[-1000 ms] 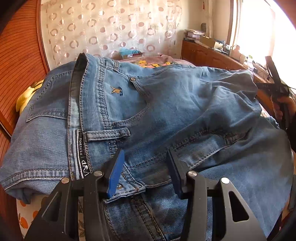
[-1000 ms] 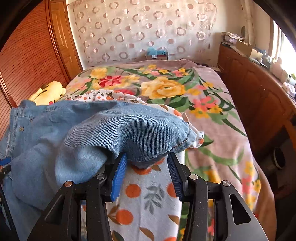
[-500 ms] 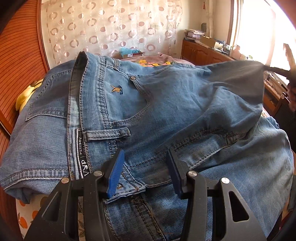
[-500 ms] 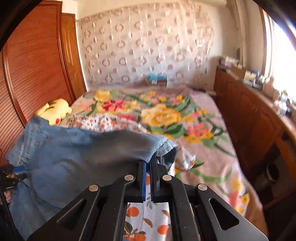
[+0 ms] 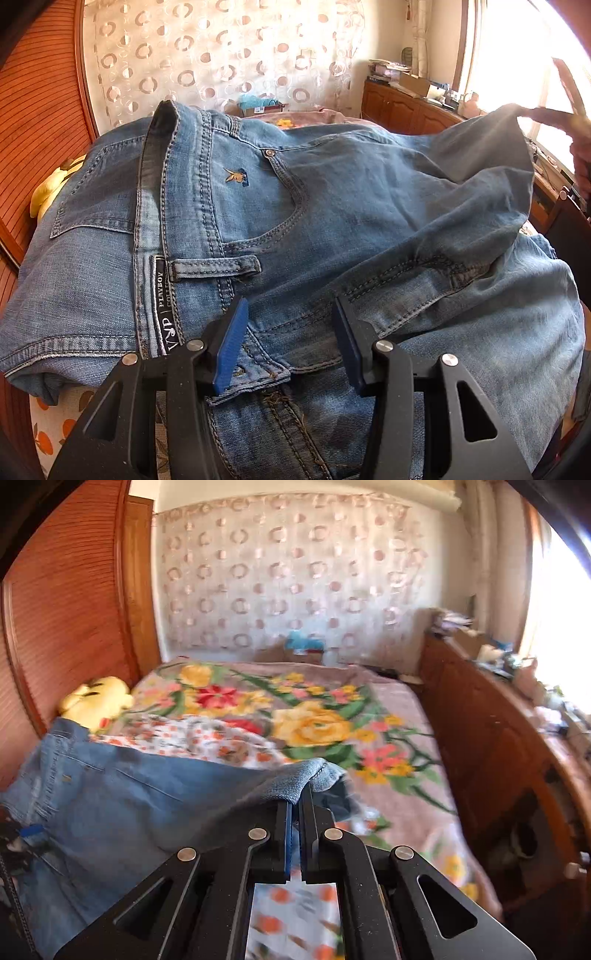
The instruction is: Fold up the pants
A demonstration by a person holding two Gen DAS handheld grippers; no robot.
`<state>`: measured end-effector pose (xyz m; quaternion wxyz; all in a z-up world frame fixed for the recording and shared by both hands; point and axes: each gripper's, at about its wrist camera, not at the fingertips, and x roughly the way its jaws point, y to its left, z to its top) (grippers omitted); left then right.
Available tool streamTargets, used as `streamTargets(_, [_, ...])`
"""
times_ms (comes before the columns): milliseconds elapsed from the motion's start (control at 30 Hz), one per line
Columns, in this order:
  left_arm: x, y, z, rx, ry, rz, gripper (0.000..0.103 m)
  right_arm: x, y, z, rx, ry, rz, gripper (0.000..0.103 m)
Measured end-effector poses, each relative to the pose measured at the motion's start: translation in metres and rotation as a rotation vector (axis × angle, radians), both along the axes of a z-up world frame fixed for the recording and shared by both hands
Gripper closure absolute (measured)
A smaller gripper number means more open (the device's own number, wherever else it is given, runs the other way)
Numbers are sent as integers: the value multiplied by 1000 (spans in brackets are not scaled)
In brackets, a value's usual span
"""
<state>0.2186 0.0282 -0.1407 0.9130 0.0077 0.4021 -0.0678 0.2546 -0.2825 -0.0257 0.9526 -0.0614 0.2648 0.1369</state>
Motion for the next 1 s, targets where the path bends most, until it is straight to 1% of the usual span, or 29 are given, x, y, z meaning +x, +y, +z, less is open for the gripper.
streamTargets(133, [0, -1, 0, 2, 0, 0, 55, 27, 37, -20, 7, 49, 98, 100])
streamTargets(233, [0, -1, 0, 3, 0, 0, 55, 42, 55, -48, -17, 150, 156, 100])
streamTargets(300, [0, -1, 0, 2, 0, 0, 55, 41, 60, -71, -47, 213, 195, 97])
streamTargets(333, [0, -1, 0, 1, 1, 0, 55, 38, 60, -79, -54, 230, 209, 96])
streamTargets(400, [0, -2, 0, 0, 1, 0, 55, 35, 57, -86, -59, 250, 220, 92])
streamTargets(467, [0, -2, 0, 0, 1, 0, 55, 32, 45, -84, -39, 253, 221, 85])
streamTargets(500, [0, -2, 0, 0, 1, 0, 55, 26, 34, -81, -23, 243, 215, 84])
streamTargets(633, [0, -2, 0, 1, 1, 0, 55, -7, 5, -65, 16, 185, 180, 70])
streamTargets(733, [0, -2, 0, 2, 1, 0, 55, -23, -16, -64, 21, 149, 145, 62])
streamTargets(833, [0, -2, 0, 1, 1, 0, 55, -24, -18, -78, 23, 173, 96, 60])
streamTargets(900, [0, -2, 0, 1, 1, 0, 55, -18, -16, -85, 53, 200, 75, 60])
streamTargets(1000, [1, -2, 0, 4, 2, 1, 55, -5, -3, -88, 114, 223, 84, 60])
